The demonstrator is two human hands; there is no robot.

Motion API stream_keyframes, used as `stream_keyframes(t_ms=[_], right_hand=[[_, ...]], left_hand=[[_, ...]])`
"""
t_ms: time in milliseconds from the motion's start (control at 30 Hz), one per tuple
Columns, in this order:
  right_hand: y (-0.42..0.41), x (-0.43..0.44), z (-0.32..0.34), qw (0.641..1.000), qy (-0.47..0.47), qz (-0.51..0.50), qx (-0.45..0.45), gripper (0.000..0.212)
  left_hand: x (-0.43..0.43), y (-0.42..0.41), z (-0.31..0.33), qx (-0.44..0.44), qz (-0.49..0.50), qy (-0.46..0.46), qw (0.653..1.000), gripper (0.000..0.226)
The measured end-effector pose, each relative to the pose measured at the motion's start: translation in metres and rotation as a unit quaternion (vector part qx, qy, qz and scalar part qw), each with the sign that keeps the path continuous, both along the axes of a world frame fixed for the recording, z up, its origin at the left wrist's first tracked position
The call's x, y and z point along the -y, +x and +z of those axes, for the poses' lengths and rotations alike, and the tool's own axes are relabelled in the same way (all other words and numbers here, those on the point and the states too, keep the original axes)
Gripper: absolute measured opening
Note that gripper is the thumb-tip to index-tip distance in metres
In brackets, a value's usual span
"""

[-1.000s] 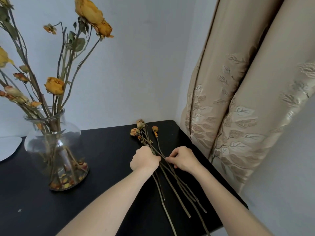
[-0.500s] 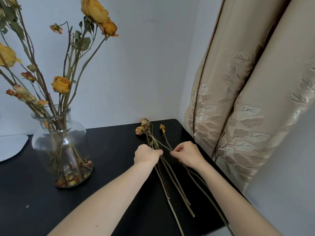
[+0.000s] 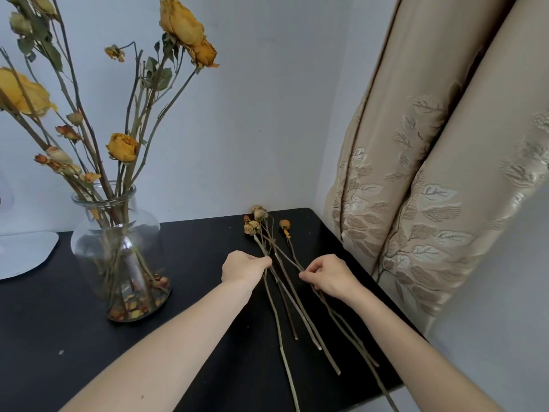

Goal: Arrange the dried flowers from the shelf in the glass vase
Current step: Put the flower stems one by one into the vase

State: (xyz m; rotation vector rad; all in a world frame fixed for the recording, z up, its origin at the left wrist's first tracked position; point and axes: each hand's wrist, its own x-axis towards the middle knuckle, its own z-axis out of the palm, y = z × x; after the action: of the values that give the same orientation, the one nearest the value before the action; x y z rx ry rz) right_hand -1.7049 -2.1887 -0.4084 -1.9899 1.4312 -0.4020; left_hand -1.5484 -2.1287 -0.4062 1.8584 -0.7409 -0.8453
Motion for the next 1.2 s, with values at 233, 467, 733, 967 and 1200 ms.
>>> stream_keyframes(t_ms=[233,467,733,967,1200], right_hand=[[-0.001,-0.005,0.004,0.998,-0.056,-0.002,-0.003,0.01],[0.036,-0.028,0.015,0.993,-0.059,0.07,-0.069,0.022],[0.062,-0.036,0.001,0.982,-0.019,0.062,-0.177,0.02],[0.055,-0.043,0.016,0.996,-0.024,0.041,-0.072,0.014],[0.045,-0.055,0.036,0.997,-0.063,0.02,0.043,0.008]], left_hand=[[-0.01,0.014,0.009,-0.014,-0.004,0.005,1.0,0.009],[-0.037,0.037,0.015,0.018,-0.013,0.026,0.999,0.009],[-0.066,0.048,0.018,0.036,-0.016,0.045,0.998,0.009],[-0.072,0.047,0.021,0.016,-0.012,0.009,1.0,0.006],[-0.08,0.047,0.028,0.013,-0.012,-0.047,0.999,0.009]])
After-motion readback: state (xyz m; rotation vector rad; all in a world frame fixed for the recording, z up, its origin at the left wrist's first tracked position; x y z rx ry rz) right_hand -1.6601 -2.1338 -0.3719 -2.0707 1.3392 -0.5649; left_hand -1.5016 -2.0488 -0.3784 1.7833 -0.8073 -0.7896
